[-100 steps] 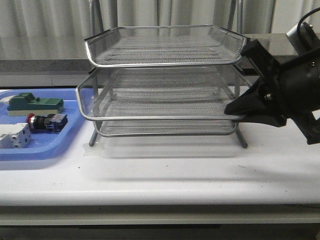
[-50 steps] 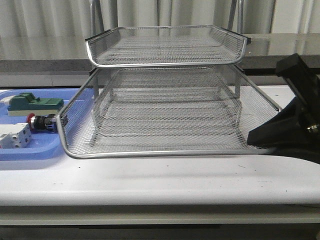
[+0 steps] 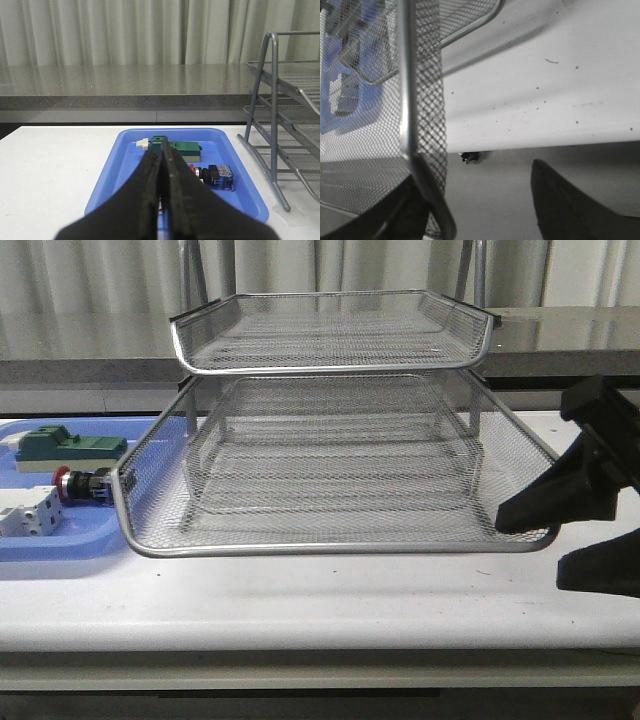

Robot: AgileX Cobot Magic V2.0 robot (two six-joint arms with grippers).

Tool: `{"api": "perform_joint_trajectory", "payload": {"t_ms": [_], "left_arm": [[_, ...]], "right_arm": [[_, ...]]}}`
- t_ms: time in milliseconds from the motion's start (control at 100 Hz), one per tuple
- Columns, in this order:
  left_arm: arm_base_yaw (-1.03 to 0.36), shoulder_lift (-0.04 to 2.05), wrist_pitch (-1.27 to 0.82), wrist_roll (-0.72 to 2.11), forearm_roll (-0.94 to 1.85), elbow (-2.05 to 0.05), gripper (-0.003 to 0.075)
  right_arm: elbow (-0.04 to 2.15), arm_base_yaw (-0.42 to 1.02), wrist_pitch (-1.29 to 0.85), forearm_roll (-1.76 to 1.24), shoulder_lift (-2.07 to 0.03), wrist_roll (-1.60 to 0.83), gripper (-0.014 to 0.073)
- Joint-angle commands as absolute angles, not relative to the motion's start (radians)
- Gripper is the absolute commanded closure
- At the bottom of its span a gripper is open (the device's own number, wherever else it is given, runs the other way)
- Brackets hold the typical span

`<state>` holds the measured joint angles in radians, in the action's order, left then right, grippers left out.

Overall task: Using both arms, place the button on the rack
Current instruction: 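Pull the middle mesh tray out toward the robot with the right gripper, then release the tray and withdraw the right gripper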

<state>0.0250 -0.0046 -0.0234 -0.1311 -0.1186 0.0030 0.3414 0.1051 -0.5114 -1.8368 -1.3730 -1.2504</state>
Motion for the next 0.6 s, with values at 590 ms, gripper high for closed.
{"api": "perform_joint_trajectory", "payload": {"t_ms": [590], "left_arm": [[0.025,-0.036,0.057,-0.143,-0.109,0.046,0.0740]], "right_arm": [[0.351,0.105,-0.405,-1.494,-0.945,-0.982,0.0107]]}}
